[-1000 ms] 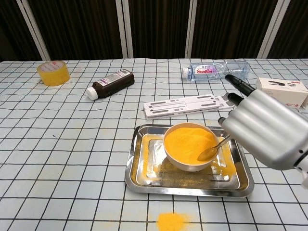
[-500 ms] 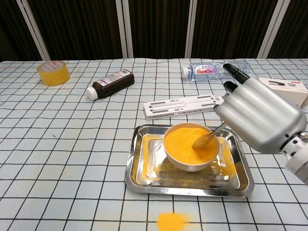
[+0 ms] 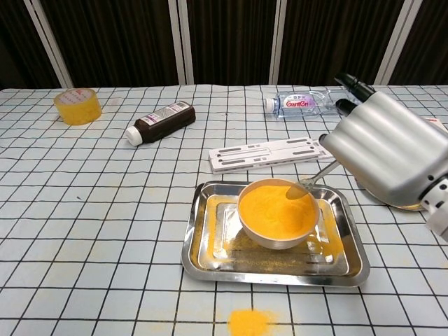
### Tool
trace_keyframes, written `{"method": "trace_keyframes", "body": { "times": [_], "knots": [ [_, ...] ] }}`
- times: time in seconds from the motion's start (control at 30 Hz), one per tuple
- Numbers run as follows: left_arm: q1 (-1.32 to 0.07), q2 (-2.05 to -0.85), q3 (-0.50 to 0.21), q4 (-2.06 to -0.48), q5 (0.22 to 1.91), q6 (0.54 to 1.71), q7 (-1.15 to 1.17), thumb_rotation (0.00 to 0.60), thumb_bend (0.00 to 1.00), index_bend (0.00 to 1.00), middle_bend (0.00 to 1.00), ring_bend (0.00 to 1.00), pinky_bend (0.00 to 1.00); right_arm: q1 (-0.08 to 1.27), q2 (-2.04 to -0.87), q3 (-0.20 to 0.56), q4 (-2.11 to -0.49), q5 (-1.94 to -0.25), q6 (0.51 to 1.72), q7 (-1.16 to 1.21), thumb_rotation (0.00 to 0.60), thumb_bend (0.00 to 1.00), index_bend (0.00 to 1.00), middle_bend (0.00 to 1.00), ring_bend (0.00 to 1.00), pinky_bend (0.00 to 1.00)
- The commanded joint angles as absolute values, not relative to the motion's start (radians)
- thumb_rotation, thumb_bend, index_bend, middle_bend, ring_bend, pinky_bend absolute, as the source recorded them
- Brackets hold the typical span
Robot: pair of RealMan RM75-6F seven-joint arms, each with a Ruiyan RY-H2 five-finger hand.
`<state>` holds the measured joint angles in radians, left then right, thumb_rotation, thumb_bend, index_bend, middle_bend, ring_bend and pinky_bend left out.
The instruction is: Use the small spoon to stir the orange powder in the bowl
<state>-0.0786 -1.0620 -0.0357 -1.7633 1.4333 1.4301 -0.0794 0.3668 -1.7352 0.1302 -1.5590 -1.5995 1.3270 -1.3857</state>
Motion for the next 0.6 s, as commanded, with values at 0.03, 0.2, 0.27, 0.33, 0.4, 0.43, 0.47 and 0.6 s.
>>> {"method": "trace_keyframes", "body": {
  "times": [0.03, 0.2, 0.27, 0.33, 0.4, 0.43, 0.47, 0.6],
  "knots": [
    [-0.081, -1.061, -0.037, -1.764, 1.429, 1.425, -0.08, 0.6, 0.0, 0.0, 0.0, 0.0, 0.0, 0.375, -1.745, 0.141, -1.542, -1.588, 1.324, -1.377, 0.6, 0.64, 0.7, 0.62, 0.27, 0.0],
    [-0.082, -1.06, -0.038, -1.765, 1.428, 1.421, -0.082, 0.6, 0.0, 0.0, 0.0, 0.0, 0.0, 0.387, -1.773, 0.145, -1.5, -1.581, 1.323, -1.363, 0.6, 0.64, 0.7, 0.62, 0.27, 0.0],
    [-0.082, -1.06, -0.037, -1.765, 1.428, 1.421, -0.082, 0.6, 0.0, 0.0, 0.0, 0.0, 0.0, 0.389, -1.779, 0.138, -1.485, -1.582, 1.322, -1.36, 0.6, 0.64, 0.7, 0.62, 0.27, 0.0],
    [-0.082, -1.059, -0.037, -1.765, 1.428, 1.421, -0.082, 0.6, 0.0, 0.0, 0.0, 0.0, 0.0, 0.388, -1.783, 0.128, -1.473, -1.582, 1.322, -1.354, 0.6, 0.64, 0.7, 0.62, 0.27, 0.0],
    [-0.082, -1.059, -0.037, -1.766, 1.429, 1.421, -0.082, 0.6, 0.0, 0.0, 0.0, 0.0, 0.0, 0.382, -1.787, 0.118, -1.466, -1.578, 1.324, -1.346, 0.6, 0.64, 0.7, 0.62, 0.27, 0.0],
    [-0.082, -1.059, -0.036, -1.766, 1.43, 1.421, -0.082, 0.6, 0.0, 0.0, 0.0, 0.0, 0.0, 0.38, -1.788, 0.112, -1.462, -1.578, 1.326, -1.343, 0.6, 0.64, 0.7, 0.62, 0.27, 0.0],
    [-0.082, -1.059, -0.036, -1.766, 1.43, 1.421, -0.082, 0.6, 0.0, 0.0, 0.0, 0.0, 0.0, 0.377, -1.789, 0.107, -1.46, -1.578, 1.329, -1.339, 0.6, 0.64, 0.7, 0.62, 0.27, 0.0],
    [-0.081, -1.06, -0.035, -1.767, 1.431, 1.422, -0.082, 0.6, 0.0, 0.0, 0.0, 0.0, 0.0, 0.364, -1.786, 0.085, -1.467, -1.584, 1.341, -1.324, 0.6, 0.64, 0.7, 0.62, 0.27, 0.0]
  ]
}}
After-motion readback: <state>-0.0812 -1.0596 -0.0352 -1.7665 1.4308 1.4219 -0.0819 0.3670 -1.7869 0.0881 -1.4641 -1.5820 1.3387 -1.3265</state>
